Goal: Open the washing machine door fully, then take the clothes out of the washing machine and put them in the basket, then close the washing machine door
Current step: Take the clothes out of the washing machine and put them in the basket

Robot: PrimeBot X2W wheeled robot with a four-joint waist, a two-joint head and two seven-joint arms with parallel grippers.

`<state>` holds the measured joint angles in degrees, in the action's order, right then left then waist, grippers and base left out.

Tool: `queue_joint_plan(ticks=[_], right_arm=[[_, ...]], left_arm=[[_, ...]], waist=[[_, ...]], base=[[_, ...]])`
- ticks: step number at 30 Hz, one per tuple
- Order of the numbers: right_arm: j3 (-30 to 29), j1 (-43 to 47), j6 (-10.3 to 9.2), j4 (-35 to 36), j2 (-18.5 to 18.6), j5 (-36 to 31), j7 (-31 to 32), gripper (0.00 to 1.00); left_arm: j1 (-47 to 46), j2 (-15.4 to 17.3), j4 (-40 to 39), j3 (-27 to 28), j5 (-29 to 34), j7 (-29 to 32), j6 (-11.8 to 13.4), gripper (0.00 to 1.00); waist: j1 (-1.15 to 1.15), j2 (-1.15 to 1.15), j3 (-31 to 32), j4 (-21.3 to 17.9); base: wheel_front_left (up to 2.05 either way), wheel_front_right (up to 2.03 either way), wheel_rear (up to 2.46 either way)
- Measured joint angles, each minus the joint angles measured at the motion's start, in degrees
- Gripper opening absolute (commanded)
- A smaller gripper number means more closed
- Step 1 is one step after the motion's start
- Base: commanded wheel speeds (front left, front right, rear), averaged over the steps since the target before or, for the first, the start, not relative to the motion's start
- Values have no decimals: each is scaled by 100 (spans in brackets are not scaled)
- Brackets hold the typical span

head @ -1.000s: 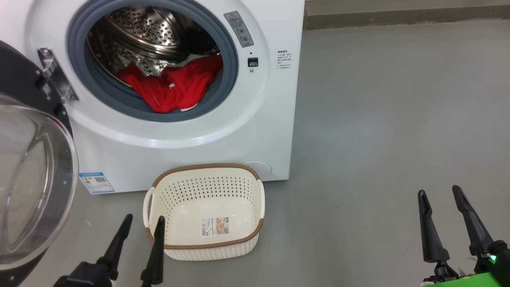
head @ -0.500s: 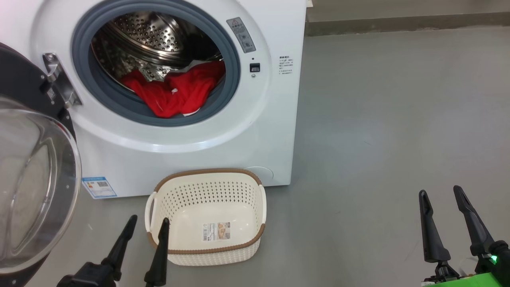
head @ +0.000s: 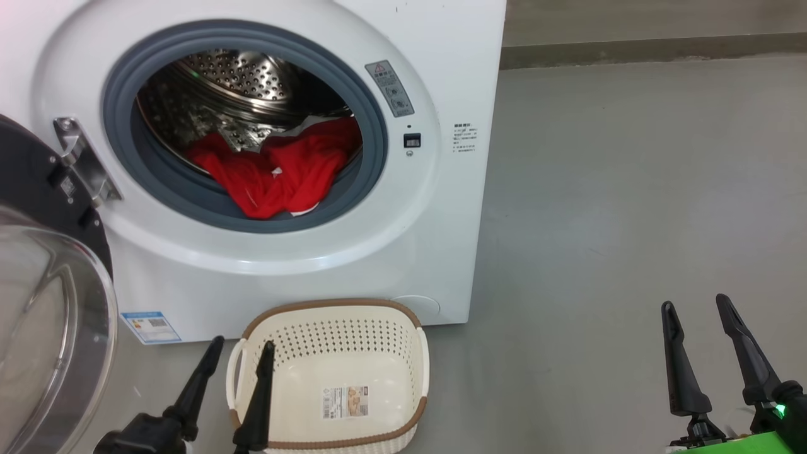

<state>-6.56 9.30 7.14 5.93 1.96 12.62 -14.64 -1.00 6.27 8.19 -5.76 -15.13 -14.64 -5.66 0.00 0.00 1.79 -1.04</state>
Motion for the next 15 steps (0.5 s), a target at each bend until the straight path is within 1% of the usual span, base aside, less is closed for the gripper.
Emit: queue_joint_plan(ticks=[3, 5, 11, 15], right_arm=[[1, 0, 0, -5, 0, 2, 0, 100], [4, 0, 0, -16, 0, 15, 0, 100], [27, -1, 0, -57, 0, 20, 0, 100], [29, -2, 0, -73, 0, 20, 0, 100]], left_arm=[[0, -1, -44, -8, -4, 0, 2, 100], [0, -5, -59, -9, 35, 0, 58, 100], [0, -40, -53, -14, 76, 0, 208, 100], [0, -44, -41, -25, 108, 0, 253, 100]], waist=[[0, 0, -3, 9], [0, 0, -3, 13], [0, 0, -6, 19], [0, 0, -11, 21]], base=[[70, -70, 0], [36, -36, 0], [3, -3, 0], [0, 0, 0]])
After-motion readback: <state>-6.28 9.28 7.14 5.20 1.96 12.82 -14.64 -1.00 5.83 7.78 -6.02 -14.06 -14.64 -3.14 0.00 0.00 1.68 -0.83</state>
